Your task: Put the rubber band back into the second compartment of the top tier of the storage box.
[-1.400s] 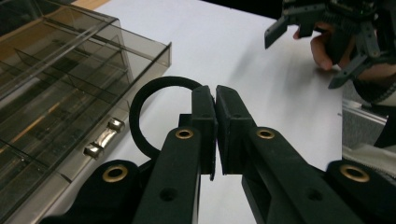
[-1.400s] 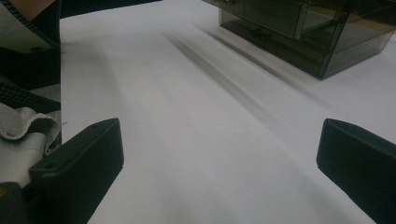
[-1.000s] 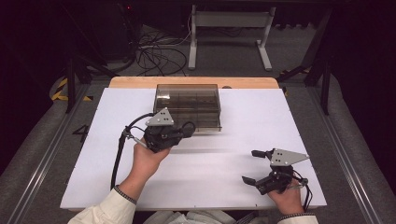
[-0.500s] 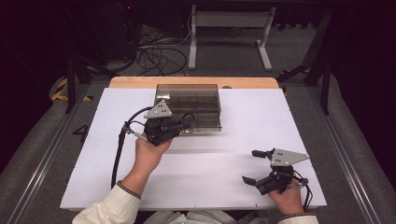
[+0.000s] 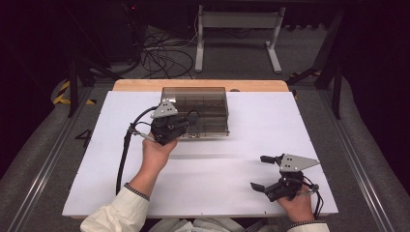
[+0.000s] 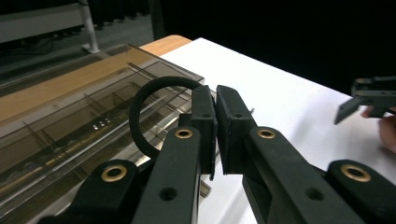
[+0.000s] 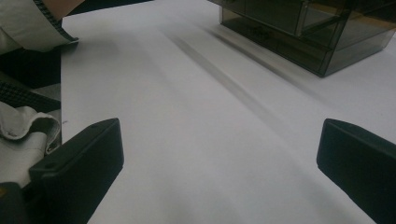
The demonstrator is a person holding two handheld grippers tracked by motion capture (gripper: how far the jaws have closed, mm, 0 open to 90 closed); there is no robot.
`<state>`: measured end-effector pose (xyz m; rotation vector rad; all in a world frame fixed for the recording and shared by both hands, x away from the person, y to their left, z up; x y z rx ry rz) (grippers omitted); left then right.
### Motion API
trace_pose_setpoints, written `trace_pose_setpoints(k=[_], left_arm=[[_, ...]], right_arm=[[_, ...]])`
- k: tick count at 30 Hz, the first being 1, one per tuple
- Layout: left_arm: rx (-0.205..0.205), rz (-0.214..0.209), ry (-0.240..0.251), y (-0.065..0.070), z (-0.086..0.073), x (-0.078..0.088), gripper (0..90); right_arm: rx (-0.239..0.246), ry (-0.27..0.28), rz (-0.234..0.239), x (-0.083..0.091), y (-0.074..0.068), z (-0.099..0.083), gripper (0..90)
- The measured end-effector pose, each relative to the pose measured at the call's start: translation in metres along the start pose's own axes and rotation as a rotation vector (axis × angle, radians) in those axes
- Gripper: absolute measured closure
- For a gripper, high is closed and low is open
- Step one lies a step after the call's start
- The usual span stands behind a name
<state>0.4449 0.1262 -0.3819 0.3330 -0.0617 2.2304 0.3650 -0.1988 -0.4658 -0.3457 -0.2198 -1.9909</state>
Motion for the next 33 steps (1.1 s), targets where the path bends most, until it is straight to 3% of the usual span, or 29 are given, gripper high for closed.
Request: trace_pose_setpoints(k=[6, 12, 18, 21, 25, 29, 33], left_arm=[[-0.006, 0.061, -0.005, -0.006, -0.003, -0.006, 86.1], [0.005, 0.088, -0.006, -0.013, -0.005, -0.008, 86.1], [0.016, 0.089, -0.003, -0.014, -0.005, -0.008, 86.1], [0.001, 0.092, -0.013, -0.015, -0.006, -0.009, 86.1], [0.013, 0.076, -0.013, -0.015, -0.008, -0.011, 86.1], [-0.024, 0.078, -0.022, -0.014, -0.011, -0.013, 86.0], [-0.021, 0.049, -0.048, -0.012, -0.015, -0.016, 86.0]], right_arm=[[-0.001, 0.003, 0.000, 0.001, 0.000, 0.000, 1.4], [-0.001, 0.004, -0.001, 0.001, 0.000, 0.000, 1.4], [-0.001, 0.003, 0.000, 0.001, 0.000, 0.000, 1.4], [-0.002, 0.005, 0.000, 0.001, 0.000, 0.000, 1.4], [-0.001, 0.003, 0.000, 0.001, 0.000, 0.000, 1.4], [0.000, 0.002, 0.000, 0.001, 0.000, 0.000, 1.4], [0.001, 0.003, -0.001, 0.002, 0.000, 0.000, 1.4]])
Point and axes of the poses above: each handheld gripper's, and its own axes: x roughly backward along the jaws, z roughly out of its top, y roughly to its right, the point moved 4 cm from there along -x, roughly forward along the jaws, and after that the axes turned 5 degrees about y, right-handed, at the moved point
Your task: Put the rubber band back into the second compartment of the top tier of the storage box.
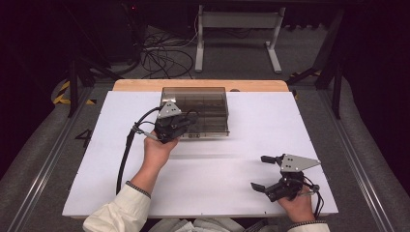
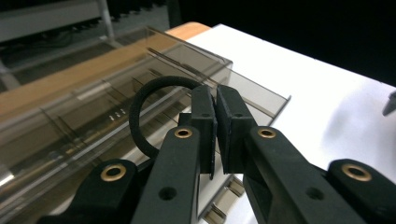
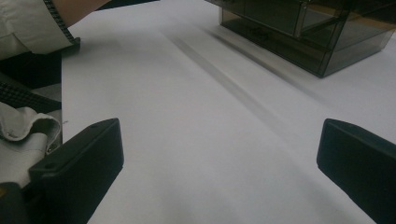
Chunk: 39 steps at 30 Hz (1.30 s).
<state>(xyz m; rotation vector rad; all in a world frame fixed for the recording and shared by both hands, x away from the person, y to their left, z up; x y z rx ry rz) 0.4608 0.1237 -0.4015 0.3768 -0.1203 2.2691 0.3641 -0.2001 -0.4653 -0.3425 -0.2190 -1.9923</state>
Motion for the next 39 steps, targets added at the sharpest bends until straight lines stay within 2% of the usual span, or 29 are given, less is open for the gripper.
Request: trace_pose_setpoints(k=[1, 2, 3, 4, 11, 18, 19, 20, 21, 23, 34, 36, 38, 39], left_arm=[[0.007, -0.008, -0.006, 0.001, -0.001, -0.001, 86.0], [-0.009, -0.004, -0.010, 0.000, -0.002, -0.001, 86.1], [0.010, -0.015, -0.012, 0.002, -0.003, -0.003, 86.0], [-0.007, -0.010, -0.015, 0.001, -0.003, -0.003, 86.0], [-0.022, -0.020, -0.039, 0.002, -0.007, -0.007, 86.0], [-0.005, -0.026, -0.064, 0.001, -0.011, -0.009, 86.0], [-0.012, -0.024, -0.070, 0.000, -0.011, -0.008, 86.0], [0.005, -0.031, -0.078, 0.002, -0.012, -0.008, 86.1], [-0.015, -0.026, -0.082, 0.000, -0.013, -0.008, 86.0], [-0.006, -0.028, -0.091, 0.000, -0.014, -0.007, 86.0], [-0.013, -0.020, -0.086, -0.003, -0.015, -0.007, 85.6], [-0.013, -0.021, -0.079, -0.003, -0.014, -0.007, 81.9], [-0.009, -0.008, -0.076, -0.002, -0.014, -0.006, 71.4], [-0.009, -0.004, -0.073, -0.002, -0.013, -0.006, 70.9]], right_arm=[[0.000, 0.001, 0.001, 0.000, 0.000, 0.000, 1.4], [0.000, 0.001, 0.000, 0.000, 0.000, 0.000, 1.4], [0.000, 0.001, 0.000, 0.000, 0.000, 0.000, 1.4], [0.000, 0.002, 0.000, 0.000, 0.000, 0.000, 1.4], [0.001, 0.001, 0.001, 0.000, 0.000, 0.000, 1.4], [-0.001, 0.002, 0.003, 0.000, 0.000, 0.000, 1.4], [0.000, 0.002, 0.003, 0.000, 0.000, 0.000, 1.4], [-0.001, 0.002, 0.003, 0.000, 0.000, 0.000, 1.4], [-0.002, 0.003, 0.003, 0.000, 0.000, 0.000, 1.4], [-0.002, 0.005, 0.005, 0.000, -0.001, 0.000, 1.4], [-0.004, 0.002, 0.006, 0.000, -0.001, 0.000, 1.4], [-0.004, 0.000, 0.006, 0.000, -0.001, 0.000, 1.4], [-0.005, -0.001, 0.008, -0.001, -0.001, 0.000, 1.4], [-0.006, 0.000, 0.008, -0.001, -0.001, 0.000, 1.4]])
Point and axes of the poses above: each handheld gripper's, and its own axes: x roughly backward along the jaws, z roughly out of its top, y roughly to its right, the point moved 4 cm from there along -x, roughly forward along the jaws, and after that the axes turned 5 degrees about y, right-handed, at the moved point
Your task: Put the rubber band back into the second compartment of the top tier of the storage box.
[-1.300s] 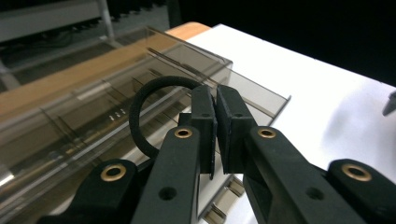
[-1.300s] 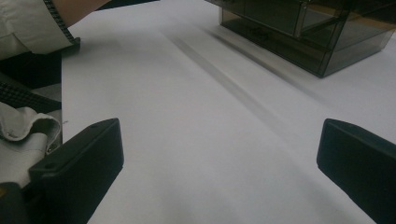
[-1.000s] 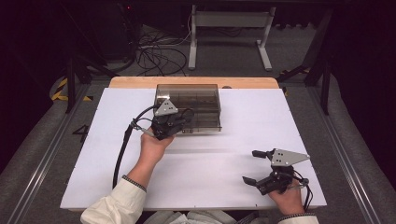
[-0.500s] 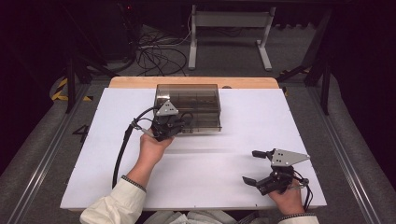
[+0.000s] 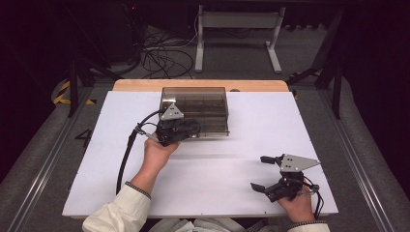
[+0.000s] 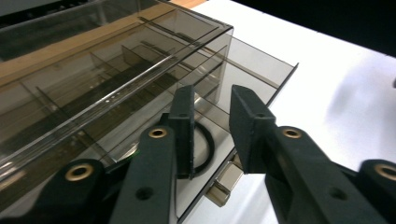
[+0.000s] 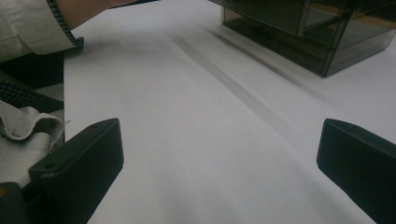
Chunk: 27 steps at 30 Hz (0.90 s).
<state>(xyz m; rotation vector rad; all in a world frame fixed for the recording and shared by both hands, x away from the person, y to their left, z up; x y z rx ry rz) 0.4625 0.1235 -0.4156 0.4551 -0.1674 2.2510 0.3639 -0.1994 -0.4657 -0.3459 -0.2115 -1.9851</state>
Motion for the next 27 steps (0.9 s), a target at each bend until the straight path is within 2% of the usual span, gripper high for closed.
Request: trace_pose_setpoints(k=[1, 3, 4, 8, 10, 11, 12, 13, 14, 18, 20, 22, 27], left_arm=[[-0.014, 0.007, 0.003, -0.001, 0.001, 0.001, 69.2], [0.009, -0.011, 0.013, 0.002, 0.003, 0.003, 66.7], [-0.011, -0.005, 0.017, 0.001, 0.004, 0.004, 65.2], [-0.009, -0.013, 0.034, 0.004, 0.007, 0.007, 61.5], [-0.006, -0.017, 0.037, 0.006, 0.008, 0.008, 61.1], [0.010, -0.024, 0.043, 0.008, 0.008, 0.008, 61.0], [-0.013, -0.017, 0.042, 0.007, 0.009, 0.009, 61.0], [-0.017, -0.020, 0.045, 0.007, 0.010, 0.010, 60.9], [0.003, -0.026, 0.049, 0.009, 0.010, 0.010, 60.6], [-0.016, -0.029, 0.056, 0.010, 0.012, 0.014, 56.7], [-0.005, -0.038, 0.066, 0.013, 0.013, 0.016, 52.9], [-0.019, -0.034, 0.073, 0.013, 0.015, 0.018, 52.4], [-0.019, -0.039, 0.074, 0.015, 0.016, 0.020, 51.8]], right_arm=[[-0.001, 0.002, 0.000, 0.000, 0.000, 0.000, 1.4], [0.000, 0.002, 0.001, 0.000, 0.000, 0.000, 1.4], [-0.001, -0.001, 0.000, 0.000, 0.000, 0.000, 1.4], [0.000, 0.001, 0.000, 0.000, 0.000, 0.000, 1.4], [0.001, 0.000, 0.001, 0.000, 0.000, 0.000, 1.4], [0.002, 0.000, 0.000, 0.000, 0.000, 0.000, 1.4], [0.001, 0.000, 0.000, 0.000, 0.000, 0.000, 1.4], [0.001, 0.002, 0.000, 0.000, 0.000, 0.000, 1.4], [0.001, 0.002, 0.000, 0.000, 0.000, 0.000, 1.4], [0.000, 0.002, -0.001, 0.000, 0.000, 0.000, 1.4], [0.002, 0.000, 0.000, 0.000, 0.000, 0.000, 1.4], [0.002, 0.000, 0.000, 0.000, 0.000, 0.000, 1.4], [0.002, 0.001, 0.000, 0.000, 0.000, 0.000, 1.4]])
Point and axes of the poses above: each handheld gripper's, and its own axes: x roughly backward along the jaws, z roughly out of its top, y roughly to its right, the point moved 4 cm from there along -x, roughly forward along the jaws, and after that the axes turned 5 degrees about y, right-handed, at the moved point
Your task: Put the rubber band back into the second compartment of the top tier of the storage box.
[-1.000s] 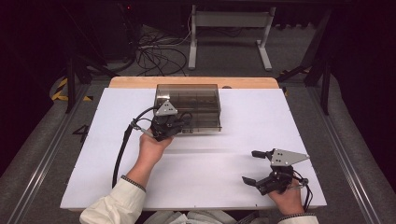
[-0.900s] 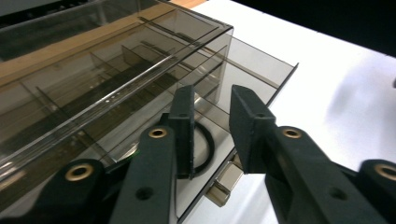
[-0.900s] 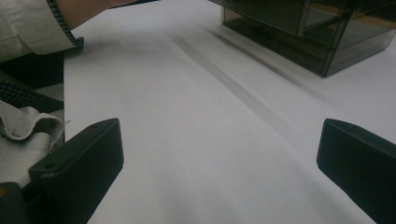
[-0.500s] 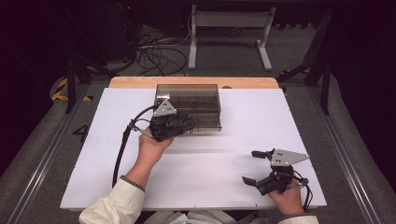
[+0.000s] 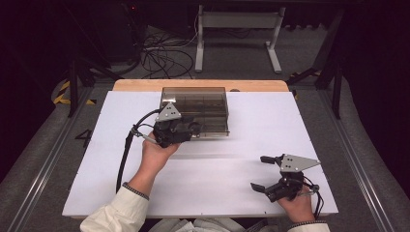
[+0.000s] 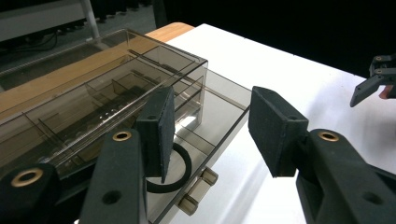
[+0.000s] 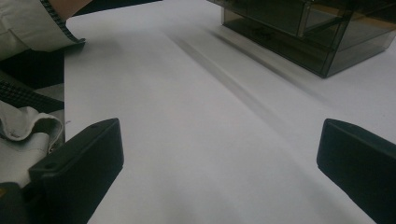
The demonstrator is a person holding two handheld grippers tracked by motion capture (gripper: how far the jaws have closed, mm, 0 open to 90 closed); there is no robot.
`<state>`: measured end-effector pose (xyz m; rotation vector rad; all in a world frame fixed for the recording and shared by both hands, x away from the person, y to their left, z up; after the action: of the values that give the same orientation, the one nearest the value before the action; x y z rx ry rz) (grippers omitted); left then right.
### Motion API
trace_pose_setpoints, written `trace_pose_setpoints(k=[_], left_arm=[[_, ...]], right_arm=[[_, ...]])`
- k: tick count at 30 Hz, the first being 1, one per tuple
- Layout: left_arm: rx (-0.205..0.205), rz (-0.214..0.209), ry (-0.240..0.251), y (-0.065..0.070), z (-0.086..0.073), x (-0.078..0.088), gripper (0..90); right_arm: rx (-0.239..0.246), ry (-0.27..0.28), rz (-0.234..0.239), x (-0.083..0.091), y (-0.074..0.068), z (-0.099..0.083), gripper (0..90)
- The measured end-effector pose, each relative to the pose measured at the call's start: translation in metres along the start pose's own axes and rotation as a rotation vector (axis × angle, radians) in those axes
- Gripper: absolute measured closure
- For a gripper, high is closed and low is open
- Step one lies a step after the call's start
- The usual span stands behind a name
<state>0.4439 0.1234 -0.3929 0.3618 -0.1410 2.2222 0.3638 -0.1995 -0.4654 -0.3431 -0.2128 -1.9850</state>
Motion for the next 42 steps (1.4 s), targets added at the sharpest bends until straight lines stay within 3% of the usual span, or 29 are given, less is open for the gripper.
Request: trace_pose_setpoints(k=[11, 14, 18, 21, 25, 26, 32, 38, 42], left_arm=[[0.007, -0.015, 0.011, 0.004, 0.006, 0.008, 49.4], [0.016, -0.014, 0.032, 0.007, 0.009, 0.013, 43.1], [-0.004, -0.015, 0.046, 0.009, 0.012, 0.017, 35.1], [-0.027, -0.010, 0.041, 0.009, 0.013, 0.019, 34.5], [-0.031, -0.013, 0.034, 0.009, 0.013, 0.021, 32.6], [-0.015, -0.018, 0.034, 0.010, 0.013, 0.022, 31.9], [-0.011, -0.013, 0.042, 0.010, 0.016, 0.036, 23.0], [-0.055, -0.023, 0.038, 0.012, 0.016, 0.054, 16.4], [-0.059, -0.024, 0.039, 0.014, 0.016, 0.063, 13.4]], right_arm=[[0.000, 0.002, -0.001, 0.000, 0.000, 0.000, 1.4], [0.000, 0.001, 0.001, 0.000, 0.000, 0.000, 1.4], [0.001, 0.001, 0.000, 0.000, 0.000, 0.000, 1.4], [0.001, 0.002, 0.001, 0.000, 0.000, 0.000, 1.4], [0.000, 0.001, 0.002, -0.001, 0.000, 0.000, 1.4], [0.000, 0.001, 0.002, 0.000, 0.000, 0.000, 1.4], [-0.001, 0.001, 0.003, 0.000, 0.000, 0.000, 1.4], [-0.003, 0.002, 0.004, 0.000, 0.000, 0.000, 1.4], [-0.003, 0.005, 0.003, 0.000, 0.000, 0.000, 1.4]])
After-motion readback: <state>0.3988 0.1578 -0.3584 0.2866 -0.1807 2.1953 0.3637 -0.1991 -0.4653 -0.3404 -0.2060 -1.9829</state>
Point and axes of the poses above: each handheld gripper's, and its own axes: x roughly backward along the jaws, z roughly out of its top, y roughly to its right, the point moved 4 cm from there along -x, roughly forward along the jaws, and after that the axes turned 5 degrees about y, right-handed, at the moved point
